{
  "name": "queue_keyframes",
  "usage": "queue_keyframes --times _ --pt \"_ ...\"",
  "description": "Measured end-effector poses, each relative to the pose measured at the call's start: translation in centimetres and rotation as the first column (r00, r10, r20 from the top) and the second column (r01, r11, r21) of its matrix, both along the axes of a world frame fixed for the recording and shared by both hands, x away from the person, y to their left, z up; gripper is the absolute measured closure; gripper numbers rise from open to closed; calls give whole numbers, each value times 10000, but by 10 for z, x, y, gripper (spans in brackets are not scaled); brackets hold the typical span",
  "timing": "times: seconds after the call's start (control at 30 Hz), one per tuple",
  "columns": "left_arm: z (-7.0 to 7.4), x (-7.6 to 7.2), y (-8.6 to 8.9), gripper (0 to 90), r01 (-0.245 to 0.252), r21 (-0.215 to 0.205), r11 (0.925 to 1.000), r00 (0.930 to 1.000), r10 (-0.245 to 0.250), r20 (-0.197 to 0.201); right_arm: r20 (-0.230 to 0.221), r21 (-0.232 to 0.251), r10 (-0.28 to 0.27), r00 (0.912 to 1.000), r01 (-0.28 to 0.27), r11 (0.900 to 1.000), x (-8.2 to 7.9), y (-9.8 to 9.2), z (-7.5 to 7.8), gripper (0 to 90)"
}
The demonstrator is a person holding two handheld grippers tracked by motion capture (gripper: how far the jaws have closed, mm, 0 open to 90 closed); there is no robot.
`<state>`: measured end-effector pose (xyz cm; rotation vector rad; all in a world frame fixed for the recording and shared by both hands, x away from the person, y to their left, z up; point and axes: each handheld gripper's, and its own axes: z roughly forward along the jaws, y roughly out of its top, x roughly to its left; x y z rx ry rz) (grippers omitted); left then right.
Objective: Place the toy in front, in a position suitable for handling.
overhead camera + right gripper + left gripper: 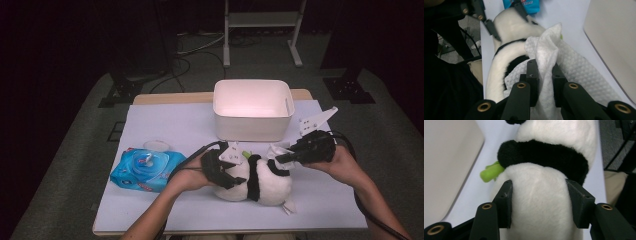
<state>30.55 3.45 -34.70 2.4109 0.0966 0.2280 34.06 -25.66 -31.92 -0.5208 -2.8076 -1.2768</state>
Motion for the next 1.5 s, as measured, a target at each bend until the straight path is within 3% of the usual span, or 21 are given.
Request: queue_keyframes --times 0.13,0.23,0.37,0.43,0.53,0.77,0.9,1.0,1.17,1.33,1.5 --pt "2 -3 1 427 129 41 9999 9998 -128 -169 -33 -84 61 10000 -62 9999 -2 2 1 809" --pt "5 -2 0 386 296 29 9996 9984 -294 -493 -101 -249 232 9997 -234 9994 -6 6 -7 809" --pt "12 -3 -4 355 518 221 9984 9976 -507 -468 -246 -151 409 9989 -413 9990 -14 5 -15 810" --pt "14 -2 -5 359 512 -5 9987 9966 -512 -646 -252 -79 460 9986 -462 9989 -18 3 -16 810" --pt "12 -2 -6 393 625 44 9980 9939 -618 -908 -280 -50 570 9980 -571 9984 -23 1 -14 809" --pt "9 -5 -3 393 648 53 9979 9925 -639 -1046 21 93 310 9995 -310 9995 -22 -8 1 810" --pt "9 -8 -2 393 770 139 9969 9912 -751 -1086 -25 278 160 9999 -159 9995 -18 -12 4 810" --pt "10 -8 -2 390 847 138 9963 9896 -825 -1176 -97 220 180 9998 -177 9996 -16 -8 0 809" --pt "19 -5 -1 392 975 -258 9949 9840 -1002 -1475 -364 211 449 9983 -442 9988 -20 3 -12 809" --pt "23 2 -10 383 990 -234 9948 9837 -1014 -1487 -302 48 692 9971 -691 9976 -30 7 -13 810" --pt "22 9 -16 441 893 -92 9960 9858 -897 -1418 -210 -67 785 9967 -786 9969 -37 8 -13 810"
